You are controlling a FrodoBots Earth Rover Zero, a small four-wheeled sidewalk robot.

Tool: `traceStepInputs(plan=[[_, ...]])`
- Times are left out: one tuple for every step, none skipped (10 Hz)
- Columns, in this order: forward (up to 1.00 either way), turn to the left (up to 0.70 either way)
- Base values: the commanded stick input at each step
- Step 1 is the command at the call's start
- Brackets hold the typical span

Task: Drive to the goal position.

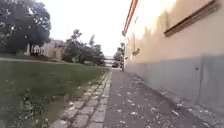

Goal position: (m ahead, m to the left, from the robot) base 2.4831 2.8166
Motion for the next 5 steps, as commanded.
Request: traceStepInputs(plan=[[0.44,0.27],[0.44,0.27],[0.44,0.27],[0.44,0.27],[0.44,0.27]])
